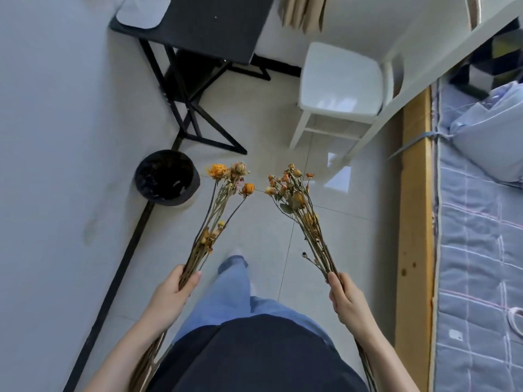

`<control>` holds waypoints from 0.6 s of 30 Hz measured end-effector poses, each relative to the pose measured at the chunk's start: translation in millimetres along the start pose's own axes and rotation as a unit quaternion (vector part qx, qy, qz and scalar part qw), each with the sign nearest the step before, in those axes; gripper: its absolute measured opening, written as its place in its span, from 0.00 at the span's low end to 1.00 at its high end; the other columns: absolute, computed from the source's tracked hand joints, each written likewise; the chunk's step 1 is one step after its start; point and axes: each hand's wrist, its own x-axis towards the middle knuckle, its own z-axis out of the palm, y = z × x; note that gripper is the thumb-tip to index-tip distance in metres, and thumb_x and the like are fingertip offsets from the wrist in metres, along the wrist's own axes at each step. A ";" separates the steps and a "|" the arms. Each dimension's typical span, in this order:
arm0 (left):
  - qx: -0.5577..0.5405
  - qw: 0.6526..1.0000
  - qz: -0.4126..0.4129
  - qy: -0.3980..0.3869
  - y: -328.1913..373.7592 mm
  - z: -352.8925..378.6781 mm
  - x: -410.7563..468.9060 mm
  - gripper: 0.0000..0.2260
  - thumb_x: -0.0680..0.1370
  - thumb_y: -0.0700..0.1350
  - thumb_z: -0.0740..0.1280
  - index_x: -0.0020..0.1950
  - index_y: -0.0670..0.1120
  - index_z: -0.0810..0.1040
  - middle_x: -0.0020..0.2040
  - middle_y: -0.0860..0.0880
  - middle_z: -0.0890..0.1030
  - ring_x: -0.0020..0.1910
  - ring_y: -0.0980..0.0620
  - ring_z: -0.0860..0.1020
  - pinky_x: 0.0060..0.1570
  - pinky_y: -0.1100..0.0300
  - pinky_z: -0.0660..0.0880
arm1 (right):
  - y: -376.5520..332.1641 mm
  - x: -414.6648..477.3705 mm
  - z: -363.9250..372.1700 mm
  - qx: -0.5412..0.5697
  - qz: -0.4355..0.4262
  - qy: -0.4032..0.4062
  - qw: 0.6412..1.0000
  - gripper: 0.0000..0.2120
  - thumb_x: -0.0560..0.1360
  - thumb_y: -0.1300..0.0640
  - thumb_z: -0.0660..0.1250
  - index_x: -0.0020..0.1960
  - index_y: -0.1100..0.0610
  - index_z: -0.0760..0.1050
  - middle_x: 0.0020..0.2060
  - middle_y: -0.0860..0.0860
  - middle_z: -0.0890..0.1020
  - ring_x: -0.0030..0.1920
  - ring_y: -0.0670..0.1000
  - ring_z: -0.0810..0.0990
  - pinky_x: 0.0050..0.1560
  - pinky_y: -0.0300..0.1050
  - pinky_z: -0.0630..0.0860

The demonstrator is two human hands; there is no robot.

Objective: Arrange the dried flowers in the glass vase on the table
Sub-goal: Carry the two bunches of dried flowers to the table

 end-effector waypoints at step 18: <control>0.083 0.994 0.040 -0.066 272.7 8.9 253.9 0.07 0.78 0.53 0.61 0.43 0.51 0.70 0.31 0.55 0.71 0.30 0.55 0.70 0.29 0.61 0.65 | -117.7 231.8 -116.9 0.077 0.057 0.093 0.991 0.19 0.77 0.43 0.56 0.43 0.60 0.68 0.28 0.49 0.69 0.28 0.48 0.64 0.29 0.43 0.63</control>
